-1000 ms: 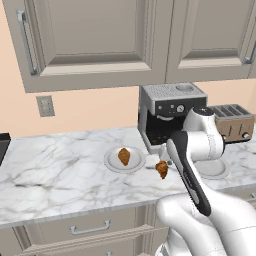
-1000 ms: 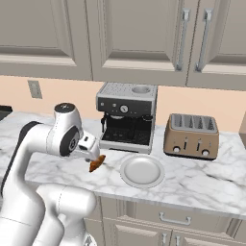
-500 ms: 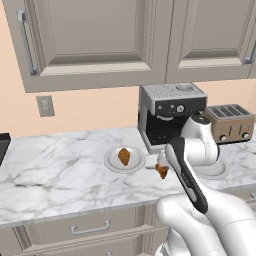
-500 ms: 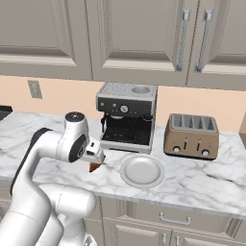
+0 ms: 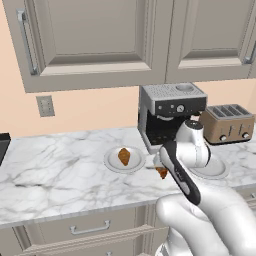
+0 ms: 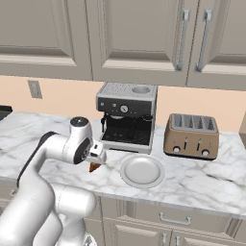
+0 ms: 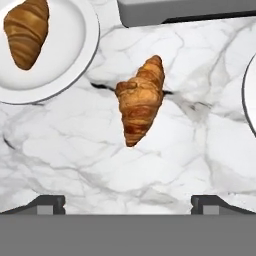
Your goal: Place the pastries on the plates.
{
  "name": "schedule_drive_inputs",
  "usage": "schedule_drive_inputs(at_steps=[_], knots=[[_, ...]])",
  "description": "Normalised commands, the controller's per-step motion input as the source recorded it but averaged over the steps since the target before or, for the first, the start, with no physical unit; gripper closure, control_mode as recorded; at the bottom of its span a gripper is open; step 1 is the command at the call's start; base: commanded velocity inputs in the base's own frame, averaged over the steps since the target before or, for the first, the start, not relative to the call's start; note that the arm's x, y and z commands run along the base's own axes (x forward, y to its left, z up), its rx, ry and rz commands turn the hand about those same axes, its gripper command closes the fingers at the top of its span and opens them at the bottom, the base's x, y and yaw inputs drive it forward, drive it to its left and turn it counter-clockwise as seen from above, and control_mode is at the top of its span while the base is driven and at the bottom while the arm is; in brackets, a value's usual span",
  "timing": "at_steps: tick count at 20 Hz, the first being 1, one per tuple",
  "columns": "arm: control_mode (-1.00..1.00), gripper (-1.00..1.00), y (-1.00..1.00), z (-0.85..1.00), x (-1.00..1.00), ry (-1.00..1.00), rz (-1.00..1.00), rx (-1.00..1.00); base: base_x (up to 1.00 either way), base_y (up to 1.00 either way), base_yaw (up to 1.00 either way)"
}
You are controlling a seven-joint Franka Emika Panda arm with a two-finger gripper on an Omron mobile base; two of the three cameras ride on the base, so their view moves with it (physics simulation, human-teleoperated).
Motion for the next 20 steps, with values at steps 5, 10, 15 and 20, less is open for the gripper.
schedule_drive_inputs(at_steps=[5,10,15,20], knots=[[-1.00,-1.00,0.00,-0.22,0.48,0.02,0.00,0.00,0.00,0.00,0.00],[-1.00,-1.00,-0.02,-0.24,0.43,0.01,0.00,0.00,0.00,0.00,0.00],[-1.00,-1.00,-0.08,-0.30,0.35,0.04,0.00,0.00,0.00,0.00,0.00],[-1.00,-1.00,-0.05,-0.24,0.30,0.02,0.00,0.00,0.00,0.00,0.00]])
